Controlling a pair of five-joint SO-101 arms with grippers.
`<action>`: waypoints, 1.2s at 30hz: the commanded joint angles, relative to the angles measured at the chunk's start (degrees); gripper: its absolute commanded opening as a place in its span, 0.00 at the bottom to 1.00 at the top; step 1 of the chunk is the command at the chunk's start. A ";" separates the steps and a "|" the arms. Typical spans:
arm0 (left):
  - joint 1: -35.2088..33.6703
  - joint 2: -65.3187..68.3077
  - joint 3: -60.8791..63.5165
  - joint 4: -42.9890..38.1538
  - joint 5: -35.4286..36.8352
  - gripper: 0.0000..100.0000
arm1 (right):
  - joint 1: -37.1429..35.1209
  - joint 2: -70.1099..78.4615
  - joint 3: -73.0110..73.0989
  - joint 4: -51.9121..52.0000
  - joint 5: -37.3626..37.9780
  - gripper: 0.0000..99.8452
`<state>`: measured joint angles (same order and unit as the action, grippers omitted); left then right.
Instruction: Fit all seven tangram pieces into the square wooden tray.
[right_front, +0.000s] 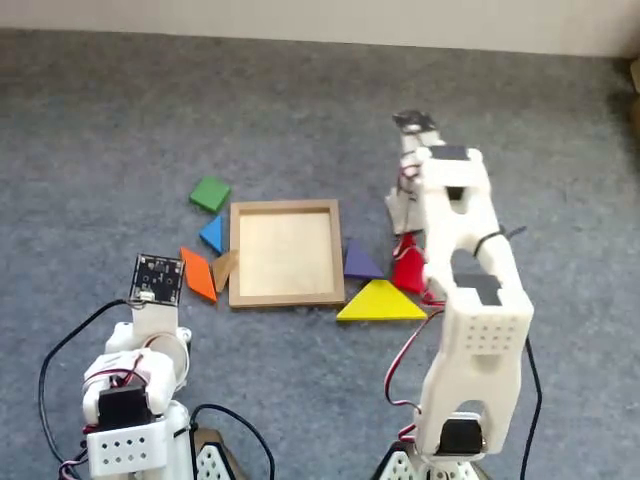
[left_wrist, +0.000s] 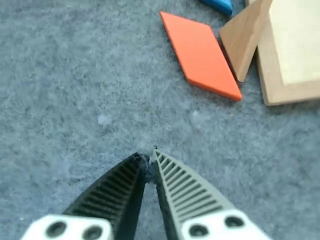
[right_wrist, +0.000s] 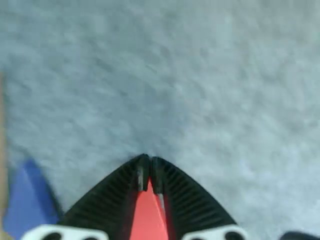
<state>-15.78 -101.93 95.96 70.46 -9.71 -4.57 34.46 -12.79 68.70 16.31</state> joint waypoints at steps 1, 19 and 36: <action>-0.75 -2.51 1.19 -2.73 -0.18 0.01 | 6.64 -1.36 -1.10 3.74 0.62 0.01; -0.92 -2.51 1.19 -2.73 -0.18 0.01 | 6.81 -28.62 5.93 18.77 0.35 0.01; -1.01 -2.51 1.19 -2.64 -0.18 0.01 | -0.66 -41.19 35.38 -0.40 -5.36 0.27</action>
<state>-15.78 -101.93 96.04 68.88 -9.71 -3.43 -2.81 17.19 74.51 12.70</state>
